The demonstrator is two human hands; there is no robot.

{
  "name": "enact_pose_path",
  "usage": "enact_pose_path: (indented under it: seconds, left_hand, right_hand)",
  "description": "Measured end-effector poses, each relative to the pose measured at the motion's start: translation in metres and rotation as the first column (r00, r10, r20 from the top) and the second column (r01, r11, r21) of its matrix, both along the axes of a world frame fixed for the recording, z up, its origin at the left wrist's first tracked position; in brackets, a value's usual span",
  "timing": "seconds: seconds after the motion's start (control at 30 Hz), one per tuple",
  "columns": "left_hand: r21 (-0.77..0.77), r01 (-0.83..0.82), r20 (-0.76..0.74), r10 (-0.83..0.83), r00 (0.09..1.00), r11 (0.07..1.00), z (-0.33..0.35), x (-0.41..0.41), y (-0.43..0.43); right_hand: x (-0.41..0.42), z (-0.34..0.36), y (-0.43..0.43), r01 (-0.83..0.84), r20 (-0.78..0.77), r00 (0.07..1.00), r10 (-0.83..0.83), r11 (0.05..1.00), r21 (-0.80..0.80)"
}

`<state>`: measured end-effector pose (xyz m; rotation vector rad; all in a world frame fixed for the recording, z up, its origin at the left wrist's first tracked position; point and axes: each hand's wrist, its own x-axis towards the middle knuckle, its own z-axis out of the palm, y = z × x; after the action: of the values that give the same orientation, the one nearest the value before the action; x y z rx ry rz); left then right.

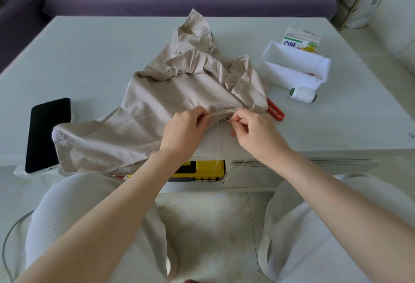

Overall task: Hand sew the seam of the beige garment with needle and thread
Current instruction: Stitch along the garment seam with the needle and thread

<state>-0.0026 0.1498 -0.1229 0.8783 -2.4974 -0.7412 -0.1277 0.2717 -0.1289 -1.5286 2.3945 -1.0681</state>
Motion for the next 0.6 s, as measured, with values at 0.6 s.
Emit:
enact_pose_path:
  seconds: [0.6]
  left_hand:
    - [0.005,0.026,-0.066,-0.026,0.997,1.0,0.0,0.0,0.005]
  right_hand:
    - [0.011,-0.005,-0.004,-0.023,-0.062,0.998,0.024,1.0,0.011]
